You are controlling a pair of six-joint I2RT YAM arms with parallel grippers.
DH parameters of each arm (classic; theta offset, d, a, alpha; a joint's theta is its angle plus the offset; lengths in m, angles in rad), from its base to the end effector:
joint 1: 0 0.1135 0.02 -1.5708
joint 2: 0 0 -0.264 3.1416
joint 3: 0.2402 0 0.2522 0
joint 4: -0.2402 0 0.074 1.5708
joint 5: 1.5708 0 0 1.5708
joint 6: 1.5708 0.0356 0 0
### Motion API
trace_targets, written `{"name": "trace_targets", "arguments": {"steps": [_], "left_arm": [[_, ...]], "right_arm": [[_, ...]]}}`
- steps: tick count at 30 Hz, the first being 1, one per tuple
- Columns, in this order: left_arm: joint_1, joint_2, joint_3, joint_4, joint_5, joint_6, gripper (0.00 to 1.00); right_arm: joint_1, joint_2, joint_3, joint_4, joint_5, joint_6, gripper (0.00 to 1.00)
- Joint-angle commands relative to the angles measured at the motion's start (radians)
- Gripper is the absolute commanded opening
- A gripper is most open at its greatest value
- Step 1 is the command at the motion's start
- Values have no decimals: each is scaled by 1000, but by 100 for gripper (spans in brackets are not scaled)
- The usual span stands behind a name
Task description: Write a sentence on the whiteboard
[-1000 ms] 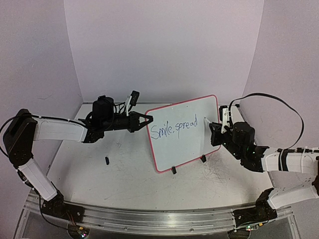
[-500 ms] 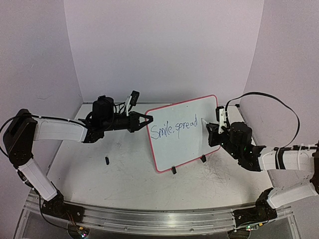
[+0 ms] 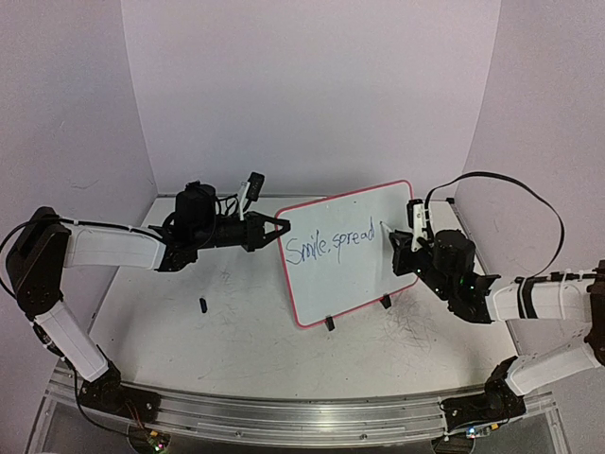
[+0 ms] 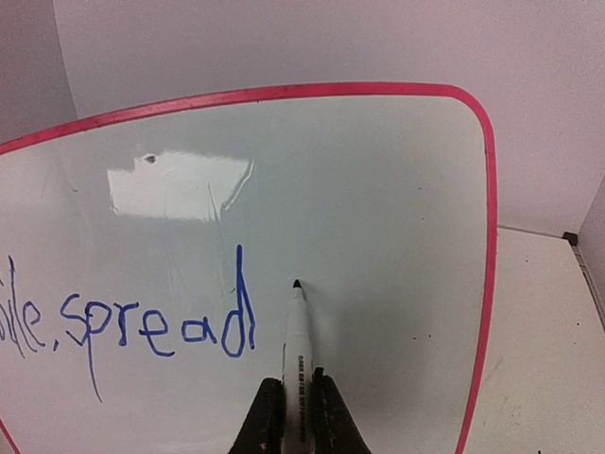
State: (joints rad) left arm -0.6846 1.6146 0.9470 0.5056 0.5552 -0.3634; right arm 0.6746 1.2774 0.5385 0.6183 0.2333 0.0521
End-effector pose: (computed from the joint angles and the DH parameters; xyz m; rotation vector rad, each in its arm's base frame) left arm 0.2701 -0.2447 0.2559 0.7279 1.7304 -1.2260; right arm 0.2183 0.1641 0.2325 -0.3507 1.6635 0.3473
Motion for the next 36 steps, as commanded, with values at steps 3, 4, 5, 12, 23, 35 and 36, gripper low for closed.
{"name": "trace_targets", "arguments": {"steps": [3,4,5,12,23,35,36], "left_arm": [[-13,1,-3,-101,18,80,0],[-14,1,-3,-101,18,80,0],[-14,1,-2,-101,18,80,0],[-13,1,-2,-101,19,80,0],[-13,-4,-3,-101,18,81,0],[-13,-6,-3,-101,18,82,0],[-13,-5,-2,-101,19,81,0]], "right_arm": [[-2,-12,31,57,30,-11,0],[-2,-13,31,57,31,-11,0],[-2,-12,31,57,32,-11,0],[-2,26,45,47,55,2,0],[-2,9,19,-15,125,35,0],[-2,-49,-11,-26,38,32,0],[-1,-45,-11,-29,35,34,0]]}}
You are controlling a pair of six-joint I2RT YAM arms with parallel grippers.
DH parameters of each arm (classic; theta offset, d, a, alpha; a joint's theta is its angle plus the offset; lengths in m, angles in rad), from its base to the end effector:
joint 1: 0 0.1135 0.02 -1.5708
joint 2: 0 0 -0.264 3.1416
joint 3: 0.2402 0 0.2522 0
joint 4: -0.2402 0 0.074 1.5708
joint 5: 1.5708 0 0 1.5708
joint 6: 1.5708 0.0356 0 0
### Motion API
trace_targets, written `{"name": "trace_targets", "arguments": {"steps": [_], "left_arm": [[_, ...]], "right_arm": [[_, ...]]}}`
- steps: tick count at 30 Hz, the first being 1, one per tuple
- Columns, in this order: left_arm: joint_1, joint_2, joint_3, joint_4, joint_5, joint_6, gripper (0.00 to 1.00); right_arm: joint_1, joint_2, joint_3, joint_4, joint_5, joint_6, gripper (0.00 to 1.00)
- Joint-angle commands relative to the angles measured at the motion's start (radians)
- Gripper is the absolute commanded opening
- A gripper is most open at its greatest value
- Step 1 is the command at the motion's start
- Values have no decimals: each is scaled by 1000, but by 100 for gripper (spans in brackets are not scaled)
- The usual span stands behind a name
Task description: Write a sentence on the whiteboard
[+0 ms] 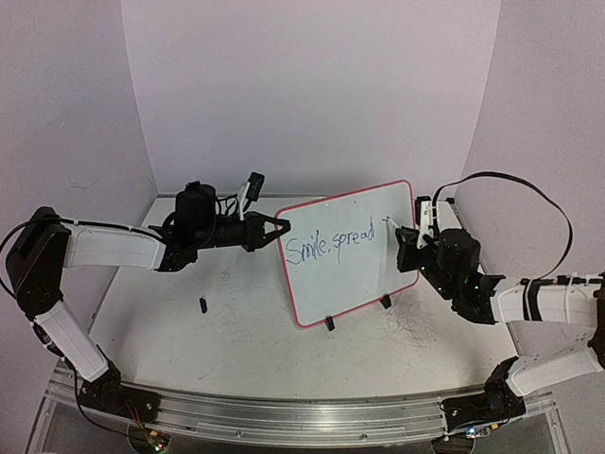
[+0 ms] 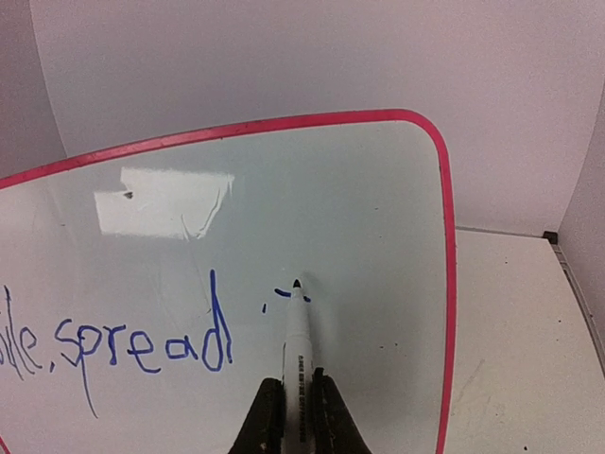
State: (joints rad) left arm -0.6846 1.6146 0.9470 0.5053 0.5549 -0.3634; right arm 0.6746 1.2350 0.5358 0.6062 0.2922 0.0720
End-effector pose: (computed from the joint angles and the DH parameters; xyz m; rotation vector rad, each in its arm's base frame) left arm 0.2701 -0.2447 0.2559 0.7277 1.7308 -1.2257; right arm 0.2147 0.1586 0.2410 -0.2793 1.6464 0.3231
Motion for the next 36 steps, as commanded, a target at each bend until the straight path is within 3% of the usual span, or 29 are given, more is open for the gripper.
{"name": "trace_targets", "arguments": {"steps": [1,19,27,36], "left_arm": [[-13,-5,-2,-100,20,81,0],[-14,-9,-5,-101,16,84,0],[-15,-11,-6,-100,17,84,0],[-15,-11,-6,-101,16,86,0]], "right_arm": [[-2,-1,-8,-21,-27,15,0],[-2,55,23,-10,-52,5,0],[-2,56,27,-20,42,28,0],[-2,69,39,-20,34,14,0]]}}
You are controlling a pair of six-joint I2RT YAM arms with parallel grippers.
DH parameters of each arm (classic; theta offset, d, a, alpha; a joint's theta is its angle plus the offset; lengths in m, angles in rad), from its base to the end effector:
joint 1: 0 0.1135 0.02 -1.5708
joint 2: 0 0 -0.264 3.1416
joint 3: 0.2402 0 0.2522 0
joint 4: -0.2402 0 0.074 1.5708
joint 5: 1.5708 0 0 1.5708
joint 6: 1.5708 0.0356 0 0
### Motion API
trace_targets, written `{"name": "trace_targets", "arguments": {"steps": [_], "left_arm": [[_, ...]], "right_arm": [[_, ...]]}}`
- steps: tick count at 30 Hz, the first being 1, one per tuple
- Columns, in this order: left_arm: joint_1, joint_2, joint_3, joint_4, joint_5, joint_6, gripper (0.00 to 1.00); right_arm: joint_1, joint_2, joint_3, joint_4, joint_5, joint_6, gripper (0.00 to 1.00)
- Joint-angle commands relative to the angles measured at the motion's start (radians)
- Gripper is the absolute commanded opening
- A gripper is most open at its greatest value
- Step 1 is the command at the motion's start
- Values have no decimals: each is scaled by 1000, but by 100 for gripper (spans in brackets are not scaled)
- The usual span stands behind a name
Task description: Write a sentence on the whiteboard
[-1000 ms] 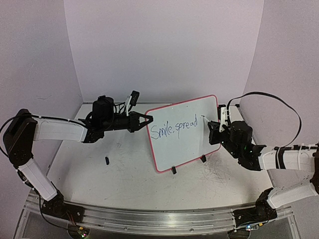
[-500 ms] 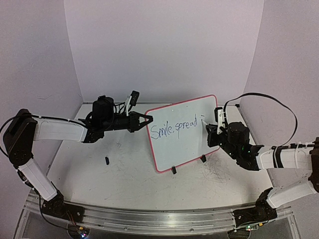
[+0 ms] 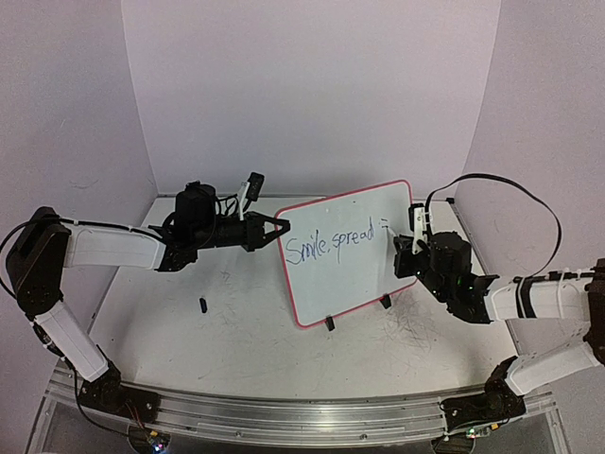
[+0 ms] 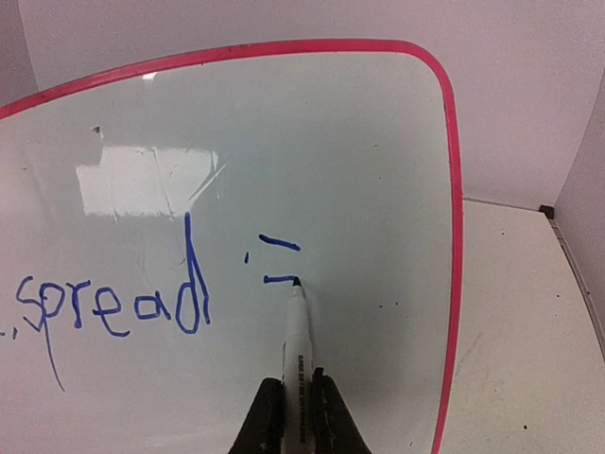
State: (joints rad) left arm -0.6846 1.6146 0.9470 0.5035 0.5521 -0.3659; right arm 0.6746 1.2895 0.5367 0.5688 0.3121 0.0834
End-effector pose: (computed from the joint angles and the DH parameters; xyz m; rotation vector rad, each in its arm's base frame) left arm 0.2702 -0.2446 0.2557 0.7234 1.7346 -1.2250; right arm 0.2197 0.1617 0.2237 -0.2891 1.7301 0.2806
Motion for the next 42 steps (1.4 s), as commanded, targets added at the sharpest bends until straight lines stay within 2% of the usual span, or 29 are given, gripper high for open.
{"name": "trace_targets", "arguments": {"steps": [1,22,42], "left_arm": [[-15,-11,-6,-99,19,88,0],[-15,-20,-6,-100,20,90,0],[-16,-17,-6,-100,20,90,0]], "right_arm": [[-2,11,38,10,13,3,0],[-1,-48,-21,-87,-10,73,0],[27,-63,0,-76,-88,61,0]]}}
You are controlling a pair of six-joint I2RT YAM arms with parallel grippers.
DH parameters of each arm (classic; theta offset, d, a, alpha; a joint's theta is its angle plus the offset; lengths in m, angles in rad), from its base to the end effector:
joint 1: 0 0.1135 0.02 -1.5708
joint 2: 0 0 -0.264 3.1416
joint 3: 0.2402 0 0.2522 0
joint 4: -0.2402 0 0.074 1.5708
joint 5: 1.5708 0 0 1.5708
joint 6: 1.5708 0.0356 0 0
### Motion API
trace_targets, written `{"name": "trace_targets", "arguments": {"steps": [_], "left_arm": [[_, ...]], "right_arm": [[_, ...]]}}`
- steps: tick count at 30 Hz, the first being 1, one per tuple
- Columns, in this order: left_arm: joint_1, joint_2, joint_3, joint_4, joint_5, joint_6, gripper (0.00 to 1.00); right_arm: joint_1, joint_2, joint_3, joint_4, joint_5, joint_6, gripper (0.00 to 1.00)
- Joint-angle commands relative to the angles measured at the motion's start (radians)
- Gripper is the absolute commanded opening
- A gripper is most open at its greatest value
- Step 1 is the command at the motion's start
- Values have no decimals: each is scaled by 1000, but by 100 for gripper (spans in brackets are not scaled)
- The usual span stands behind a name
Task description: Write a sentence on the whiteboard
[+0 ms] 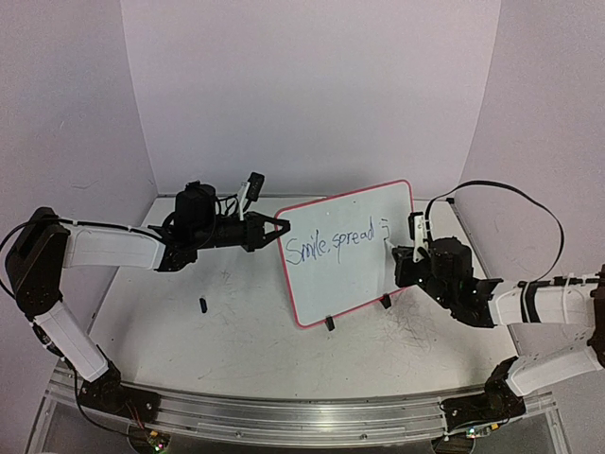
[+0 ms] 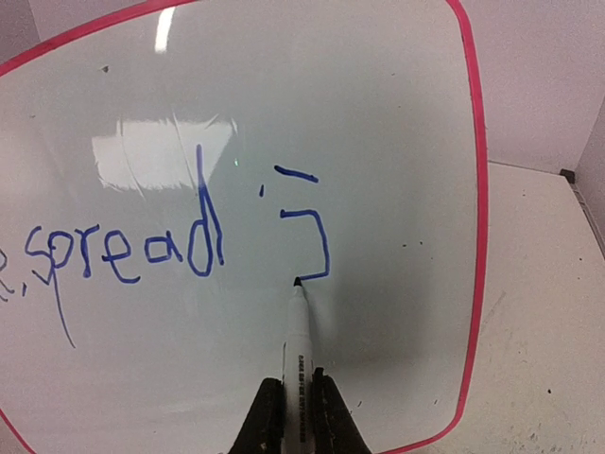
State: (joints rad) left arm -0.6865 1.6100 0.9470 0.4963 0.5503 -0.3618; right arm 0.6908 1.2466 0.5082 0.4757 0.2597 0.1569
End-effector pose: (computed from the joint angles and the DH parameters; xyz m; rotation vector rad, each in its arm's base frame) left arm 0.2692 -0.2446 0.2565 0.7270 1.7351 -1.2218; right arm 0.2079 0.1600 0.2151 -0.3061 1.8137 0.3592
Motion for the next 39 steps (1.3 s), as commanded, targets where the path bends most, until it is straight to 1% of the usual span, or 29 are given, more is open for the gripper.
{"name": "trace_targets", "arguments": {"steps": [1,4,7,11,22,30,39], "left_arm": [[-14,-12,-6,-93,21,86,0],[-15,-9,-6,-93,21,86,0],[-15,-9,-6,-93,19,87,0],[-15,-12,-6,-93,19,87,0],[-15,-11,-7,-93,17,88,0],[-15,-6,-4,-93,21,86,0],[-15,-4,-4,-93,22,84,0]], "right_arm": [[13,-23,29,17,-34,-14,0],[13,-47,25,19,-20,-13,0],[13,-106,11,19,18,-5,0],[-13,-150,3,-1,41,-1,0],[-38,-48,49,43,17,-43,0],[-40,-53,42,73,36,-45,0],[-51,-18,59,92,22,-50,0]]}}
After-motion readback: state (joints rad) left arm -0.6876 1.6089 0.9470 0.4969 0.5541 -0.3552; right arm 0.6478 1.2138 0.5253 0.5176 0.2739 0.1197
